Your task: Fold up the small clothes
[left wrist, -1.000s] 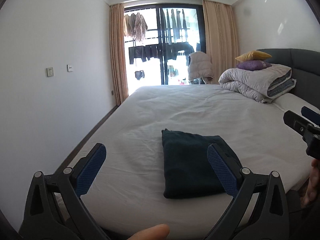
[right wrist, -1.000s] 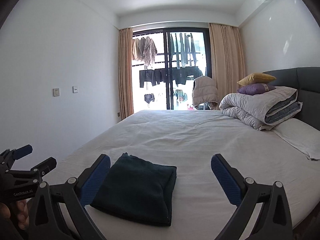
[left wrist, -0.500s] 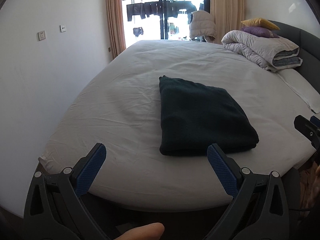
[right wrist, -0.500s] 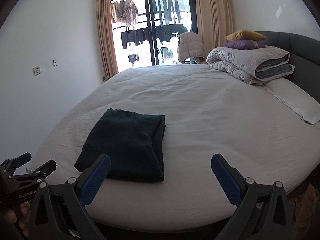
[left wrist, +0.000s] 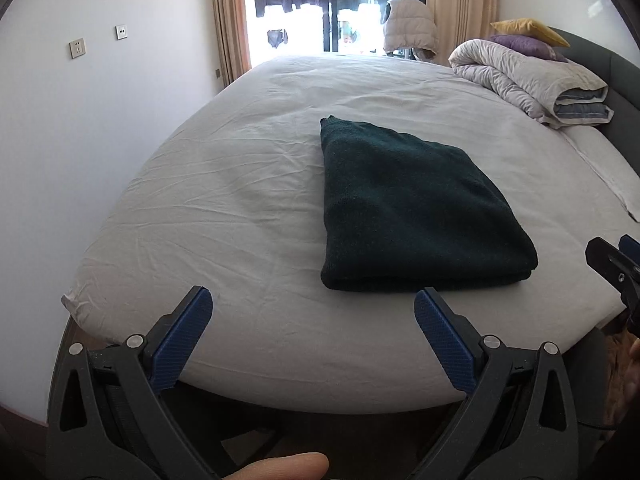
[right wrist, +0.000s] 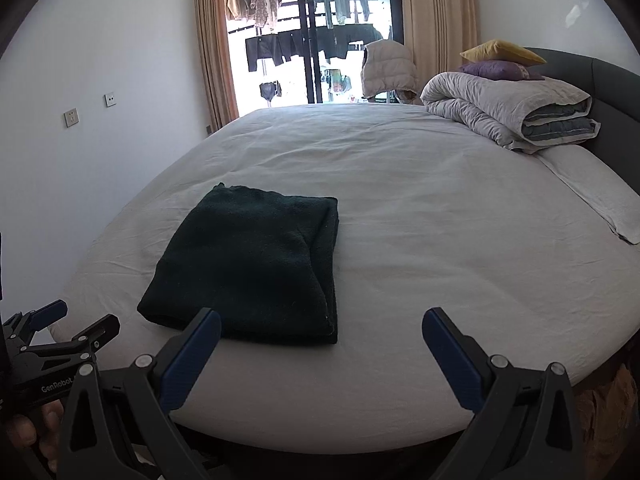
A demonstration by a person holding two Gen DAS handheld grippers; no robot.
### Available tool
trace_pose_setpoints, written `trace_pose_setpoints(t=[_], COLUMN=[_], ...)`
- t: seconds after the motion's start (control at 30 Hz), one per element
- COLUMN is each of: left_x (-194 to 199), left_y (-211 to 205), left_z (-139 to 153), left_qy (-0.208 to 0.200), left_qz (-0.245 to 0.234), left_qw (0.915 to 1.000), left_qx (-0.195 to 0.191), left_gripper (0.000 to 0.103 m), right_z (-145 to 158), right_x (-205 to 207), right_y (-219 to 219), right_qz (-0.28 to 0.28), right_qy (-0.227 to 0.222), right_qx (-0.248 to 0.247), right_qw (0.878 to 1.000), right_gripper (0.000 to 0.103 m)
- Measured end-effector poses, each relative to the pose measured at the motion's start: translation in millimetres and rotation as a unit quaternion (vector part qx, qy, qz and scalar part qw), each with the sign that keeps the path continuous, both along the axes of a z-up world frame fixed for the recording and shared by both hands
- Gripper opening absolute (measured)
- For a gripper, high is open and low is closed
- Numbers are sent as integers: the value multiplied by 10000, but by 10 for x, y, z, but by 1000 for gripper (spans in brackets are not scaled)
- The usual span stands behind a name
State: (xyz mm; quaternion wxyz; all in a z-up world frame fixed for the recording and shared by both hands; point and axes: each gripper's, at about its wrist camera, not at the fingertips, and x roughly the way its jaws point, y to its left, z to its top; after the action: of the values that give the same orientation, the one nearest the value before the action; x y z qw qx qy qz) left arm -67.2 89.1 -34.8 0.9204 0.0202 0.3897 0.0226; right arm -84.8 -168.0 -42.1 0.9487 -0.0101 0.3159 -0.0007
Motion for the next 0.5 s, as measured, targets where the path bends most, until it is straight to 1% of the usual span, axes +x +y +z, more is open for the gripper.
trace_pose_setpoints(t=[0.5], left_x=[32], left_y=[-6], left_z=[-55], left_qy=[63], left_qz=[21], left_qw=[10000], left_qx=[11], left_gripper=[103], right_z=[-89], right_x=[39], right_y=[43], right_qz=[91], right_qy=[166], right_qx=[-6], right_qw=[9998], right_gripper=[103])
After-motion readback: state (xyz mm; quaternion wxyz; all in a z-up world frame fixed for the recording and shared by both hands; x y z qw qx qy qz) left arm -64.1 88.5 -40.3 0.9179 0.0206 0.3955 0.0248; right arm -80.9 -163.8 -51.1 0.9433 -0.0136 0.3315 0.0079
